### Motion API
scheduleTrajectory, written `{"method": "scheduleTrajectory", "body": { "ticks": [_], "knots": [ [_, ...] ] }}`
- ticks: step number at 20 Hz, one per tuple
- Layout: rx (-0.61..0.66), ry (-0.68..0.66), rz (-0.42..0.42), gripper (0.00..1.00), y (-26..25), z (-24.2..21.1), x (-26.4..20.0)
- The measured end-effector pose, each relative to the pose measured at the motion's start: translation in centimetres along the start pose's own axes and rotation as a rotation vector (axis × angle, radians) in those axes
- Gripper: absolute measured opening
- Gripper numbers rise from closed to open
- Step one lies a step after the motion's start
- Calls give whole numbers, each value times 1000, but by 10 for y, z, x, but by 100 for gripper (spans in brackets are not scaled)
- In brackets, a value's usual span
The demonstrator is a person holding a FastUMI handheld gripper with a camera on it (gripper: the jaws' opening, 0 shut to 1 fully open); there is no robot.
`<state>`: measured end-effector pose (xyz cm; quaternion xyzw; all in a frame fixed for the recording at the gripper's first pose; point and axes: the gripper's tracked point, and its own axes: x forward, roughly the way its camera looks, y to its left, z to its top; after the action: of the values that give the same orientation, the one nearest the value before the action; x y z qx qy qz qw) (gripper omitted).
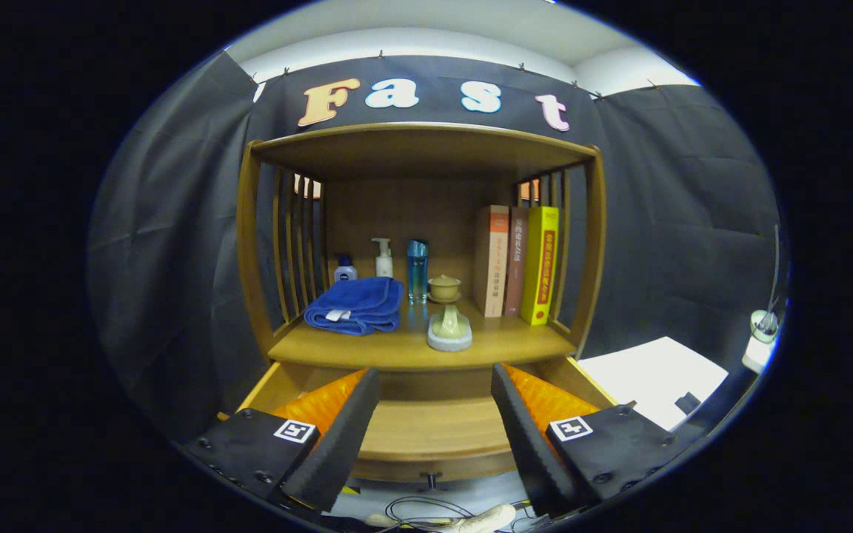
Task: Pull open the drawer, take out the items inside it, and place them on the countertop above the cabinet.
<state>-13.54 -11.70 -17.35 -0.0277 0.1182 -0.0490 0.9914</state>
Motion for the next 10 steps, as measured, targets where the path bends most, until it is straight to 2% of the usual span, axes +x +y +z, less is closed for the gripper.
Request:
{"method": "scheduleTrajectory", "body": {
  "ticks": [6,10],
  "knots": [
    [-7,43,-21,100,-7,-87,-27],
    [-5,78,-25,99,-2,-121,-26]
  ]
}}
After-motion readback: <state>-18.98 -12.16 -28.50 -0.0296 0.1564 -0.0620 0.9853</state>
